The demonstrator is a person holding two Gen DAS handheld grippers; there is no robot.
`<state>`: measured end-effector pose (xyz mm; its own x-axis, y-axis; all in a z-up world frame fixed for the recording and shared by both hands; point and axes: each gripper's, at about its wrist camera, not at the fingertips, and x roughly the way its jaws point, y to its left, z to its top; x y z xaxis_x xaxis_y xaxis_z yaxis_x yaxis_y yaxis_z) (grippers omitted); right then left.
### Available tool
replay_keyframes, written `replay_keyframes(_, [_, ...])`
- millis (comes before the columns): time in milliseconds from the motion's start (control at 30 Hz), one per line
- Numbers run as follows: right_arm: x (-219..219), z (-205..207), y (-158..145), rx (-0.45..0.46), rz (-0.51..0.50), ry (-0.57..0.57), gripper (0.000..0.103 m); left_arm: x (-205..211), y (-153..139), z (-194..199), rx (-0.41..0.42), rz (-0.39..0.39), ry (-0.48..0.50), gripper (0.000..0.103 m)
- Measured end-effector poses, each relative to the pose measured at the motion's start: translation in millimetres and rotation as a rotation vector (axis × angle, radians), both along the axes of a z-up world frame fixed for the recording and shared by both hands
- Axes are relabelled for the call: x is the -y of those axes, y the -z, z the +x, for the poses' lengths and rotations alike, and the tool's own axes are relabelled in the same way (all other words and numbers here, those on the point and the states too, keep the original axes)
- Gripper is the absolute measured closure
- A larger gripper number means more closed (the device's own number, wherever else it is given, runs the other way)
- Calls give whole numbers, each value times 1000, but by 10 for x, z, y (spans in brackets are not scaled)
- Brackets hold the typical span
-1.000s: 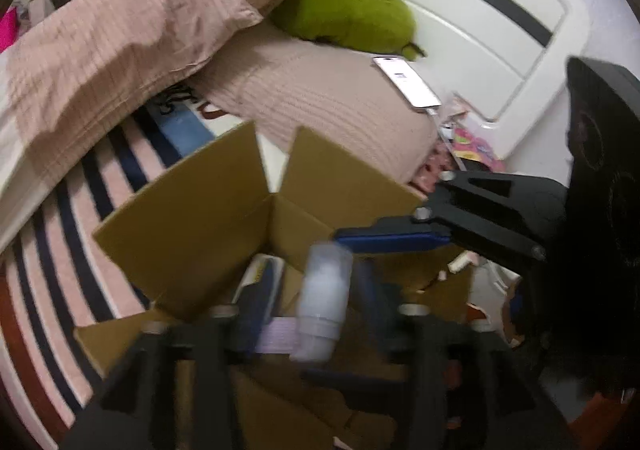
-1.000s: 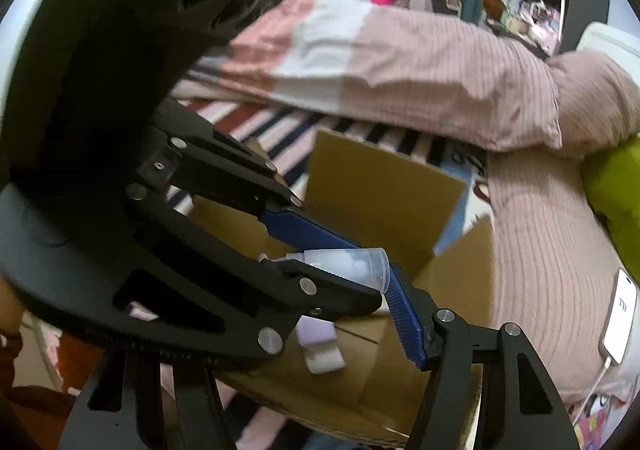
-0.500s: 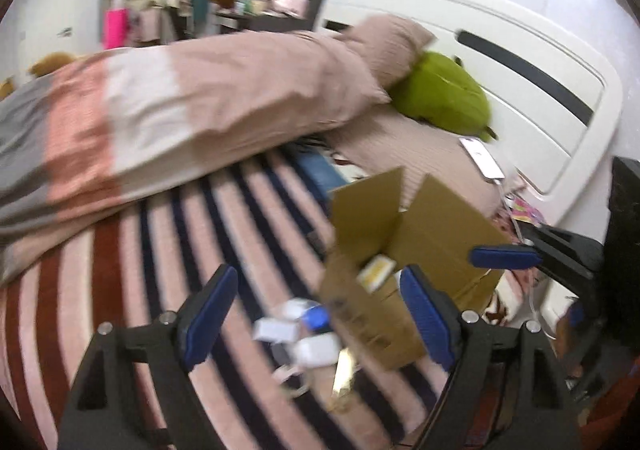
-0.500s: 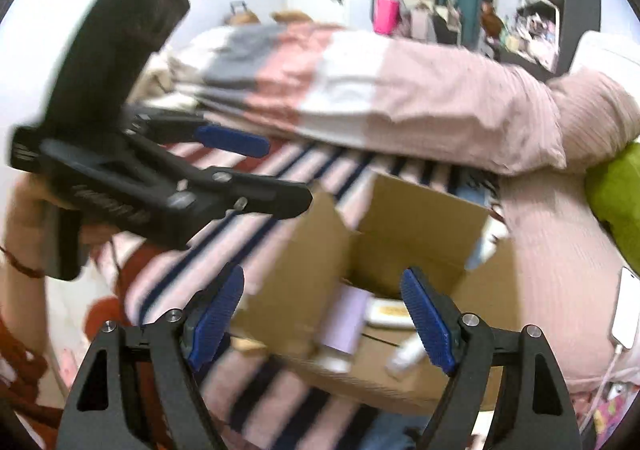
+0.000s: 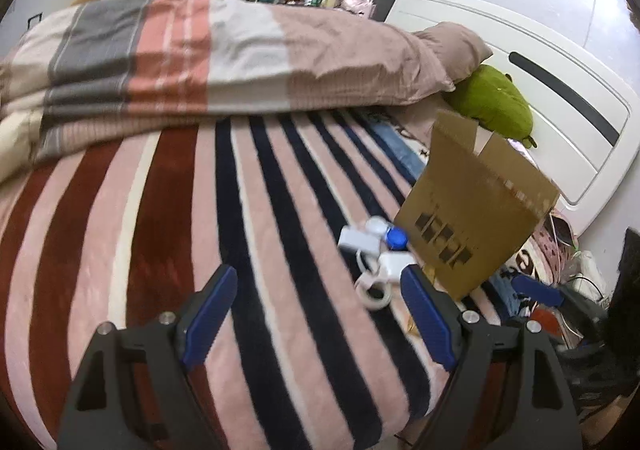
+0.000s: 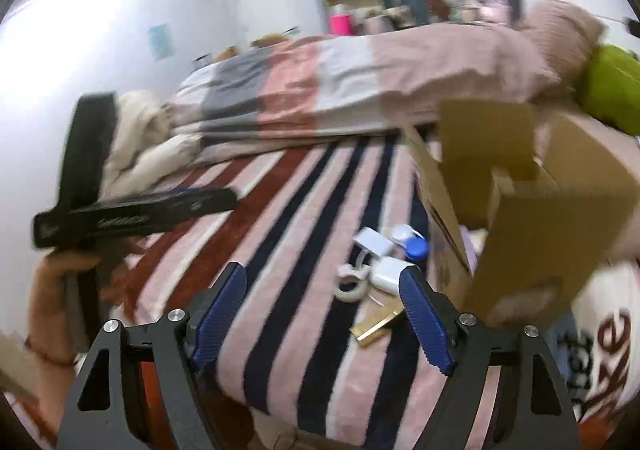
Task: Organize rigid objects
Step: 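Lower the right tool onto the gold bar and close its fingers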
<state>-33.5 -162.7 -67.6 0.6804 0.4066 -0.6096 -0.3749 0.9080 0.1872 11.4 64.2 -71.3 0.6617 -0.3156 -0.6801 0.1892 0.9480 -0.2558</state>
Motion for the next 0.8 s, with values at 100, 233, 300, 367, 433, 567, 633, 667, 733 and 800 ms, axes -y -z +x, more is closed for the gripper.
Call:
replay_keyframes(100, [-62,53,334,-62,-20,55,32,-43,152,-64,-23,-18,-4,21])
replay_keyframes(233, [-88,297,701,-145,-18,146,46,-77,281,-145,-52,-27,-8,21])
replay_keyframes(300, [-90,409,812,-165,-20,195,53,-95,307,-181,-58,-20,-13,21])
replay_keyframes(367, [-96,522,926,-197,-23,233,61,-122,316,-209,-60,-12,-18,21])
replay_keyframes(433, [-103,613,1026,-220,-41,271,75,-147,314,-216,-59,-16,-21,21])
replay_keyframes(567, [-59,512,1003,-226,-50,259,85,-182,307,-214,-52,-22,-21,21])
replay_keyframes(633, [-45,405,929,-228,-56,184,101,-176,287,-196,-46,-26,-14,21])
replay_keyframes(667, [-52,380,910,-243,-64,146,101,-174,277,-190,-44,-27,-9,21])
replay_keyframes(733, [-41,346,898,-268,-95,127,101,-153,247,-192,-36,-29,1,21])
replay_keyframes(800, [-10,352,909,-284,-124,161,101,-145,218,-206,-28,-31,9,21])
